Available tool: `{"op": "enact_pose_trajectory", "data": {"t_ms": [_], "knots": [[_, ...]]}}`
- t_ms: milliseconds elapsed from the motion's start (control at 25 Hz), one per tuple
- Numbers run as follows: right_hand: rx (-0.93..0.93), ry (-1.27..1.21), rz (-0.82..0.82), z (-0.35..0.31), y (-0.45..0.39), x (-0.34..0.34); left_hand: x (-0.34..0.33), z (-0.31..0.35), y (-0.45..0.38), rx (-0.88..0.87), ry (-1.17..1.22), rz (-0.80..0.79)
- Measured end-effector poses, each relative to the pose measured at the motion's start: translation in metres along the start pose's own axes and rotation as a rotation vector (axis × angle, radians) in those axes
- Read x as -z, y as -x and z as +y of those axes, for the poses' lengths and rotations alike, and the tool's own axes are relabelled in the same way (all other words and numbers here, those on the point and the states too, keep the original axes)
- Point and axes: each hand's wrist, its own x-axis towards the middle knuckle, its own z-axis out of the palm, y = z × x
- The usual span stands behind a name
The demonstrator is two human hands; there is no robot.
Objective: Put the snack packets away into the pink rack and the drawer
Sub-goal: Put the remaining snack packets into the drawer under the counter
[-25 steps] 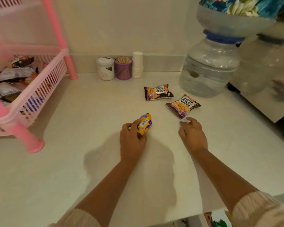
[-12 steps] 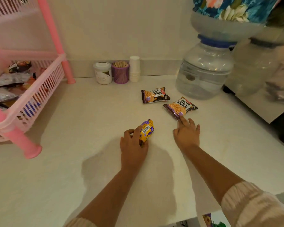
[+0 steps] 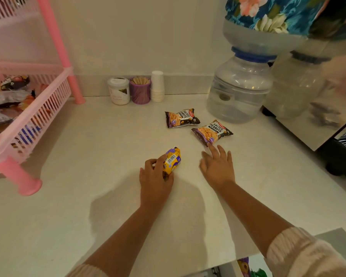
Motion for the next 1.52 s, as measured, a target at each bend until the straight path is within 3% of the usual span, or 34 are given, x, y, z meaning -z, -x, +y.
{"op": "enact_pose_trajectory", "data": {"t_ms": [280, 520, 840, 1040, 1160, 1360, 1520], "knots": [[-0.041, 0.067, -0.021, -0.001, -0.022, -0.006, -0.003, -0.003, -0.002, -0.001, -0.020, -0.001], [-0.150, -0.092, -0.011, -0.004, -0.010, -0.006, -0.002, -0.001, -0.002, 0.004, -0.022, -0.010], [-0.267, -0.229, 0.252, 0.023, 0.090, 0.015, -0.001, 0.000, 0.001, -0.057, -0.010, 0.045], [-0.253, -0.531, 0.435, 0.041, 0.134, 0.028, -0.002, -0.001, -0.001, -0.055, -0.013, 0.049], [-0.307, -0.488, 0.393, 0.033, 0.121, 0.032, 0.001, 0.000, 0.002, -0.054, 0.038, 0.008], [-0.379, -0.204, 0.068, 0.018, 0.081, 0.025, 0.003, 0.002, 0.004, -0.098, 0.042, -0.042], [-0.334, -0.239, 0.149, 0.023, 0.085, 0.012, 0.003, 0.001, 0.010, -0.163, 0.015, -0.061]]}}
